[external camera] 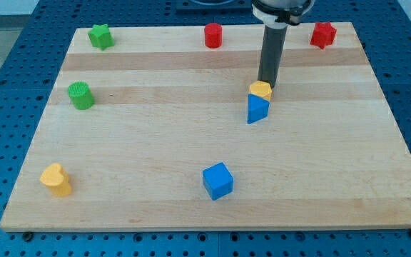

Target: Place your arm at the top right corner

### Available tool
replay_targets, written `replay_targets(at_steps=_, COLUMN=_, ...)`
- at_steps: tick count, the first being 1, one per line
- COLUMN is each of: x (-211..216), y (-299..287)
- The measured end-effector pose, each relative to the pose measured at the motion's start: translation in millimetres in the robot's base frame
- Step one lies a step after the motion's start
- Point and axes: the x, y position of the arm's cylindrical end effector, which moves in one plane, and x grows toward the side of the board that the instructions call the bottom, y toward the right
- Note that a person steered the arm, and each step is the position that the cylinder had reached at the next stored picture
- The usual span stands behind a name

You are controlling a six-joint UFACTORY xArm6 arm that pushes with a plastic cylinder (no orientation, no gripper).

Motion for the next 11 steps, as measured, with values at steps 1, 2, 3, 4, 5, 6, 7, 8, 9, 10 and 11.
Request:
replay_targets(at_steps=1, x=0, y=-3)
replay_targets(at_steps=2, x=0, y=-1)
replay_targets(at_steps=3, x=0, y=34)
replay_targets(at_steps=4, x=-1, y=93)
replay_targets(at_steps=5, x=-17, y=144)
replay_targets(at_steps=6, x=-53, y=182)
replay_targets(at_steps=7, x=-111, y=206)
replay_targets(at_steps=8, x=-158, y=214)
replay_targets(at_steps=9, x=-177, y=207)
replay_targets(at_steps=10, x=-177, y=193)
replay_targets(at_steps=11, x=-176, y=191)
